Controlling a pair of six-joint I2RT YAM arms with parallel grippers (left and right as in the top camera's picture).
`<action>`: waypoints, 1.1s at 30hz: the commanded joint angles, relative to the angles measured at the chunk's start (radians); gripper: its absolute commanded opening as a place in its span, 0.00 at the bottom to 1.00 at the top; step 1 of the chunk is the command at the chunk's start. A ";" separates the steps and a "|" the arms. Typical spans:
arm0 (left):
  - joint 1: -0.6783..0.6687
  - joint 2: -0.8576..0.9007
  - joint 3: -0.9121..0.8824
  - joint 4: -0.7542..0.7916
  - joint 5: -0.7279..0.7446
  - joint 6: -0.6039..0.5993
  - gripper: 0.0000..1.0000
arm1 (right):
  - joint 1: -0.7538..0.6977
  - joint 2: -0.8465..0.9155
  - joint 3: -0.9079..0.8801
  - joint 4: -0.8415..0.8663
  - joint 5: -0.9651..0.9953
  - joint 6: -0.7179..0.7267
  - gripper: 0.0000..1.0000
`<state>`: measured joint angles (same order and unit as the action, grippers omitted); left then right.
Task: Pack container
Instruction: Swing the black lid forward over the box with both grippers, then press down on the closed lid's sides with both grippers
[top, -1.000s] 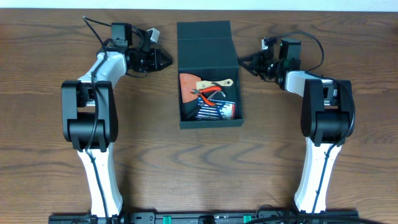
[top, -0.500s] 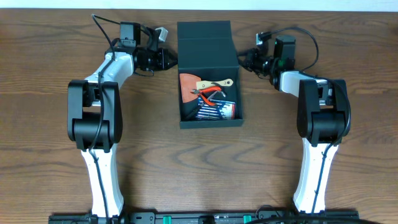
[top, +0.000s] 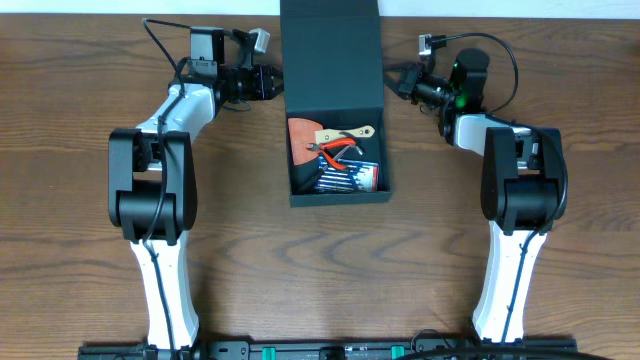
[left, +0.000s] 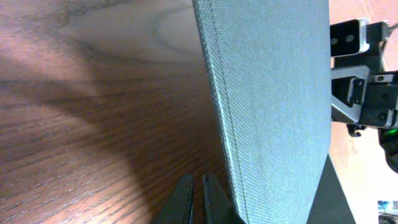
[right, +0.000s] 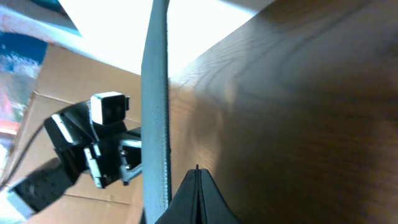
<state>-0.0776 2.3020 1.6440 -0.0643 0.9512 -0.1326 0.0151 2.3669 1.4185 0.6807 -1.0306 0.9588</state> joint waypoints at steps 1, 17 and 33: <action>0.000 -0.085 -0.002 -0.006 -0.006 -0.014 0.05 | 0.001 -0.031 0.015 0.012 -0.064 0.089 0.01; -0.095 -0.431 -0.002 -0.494 -0.311 0.234 0.06 | 0.067 -0.361 0.015 -0.445 0.120 -0.045 0.02; -0.187 -0.626 -0.002 -1.017 -0.505 0.261 0.06 | 0.203 -0.803 0.015 -1.516 0.711 -0.689 0.01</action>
<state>-0.2295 1.7081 1.6424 -1.0340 0.5179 0.1043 0.1852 1.6035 1.4277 -0.7704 -0.4847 0.4534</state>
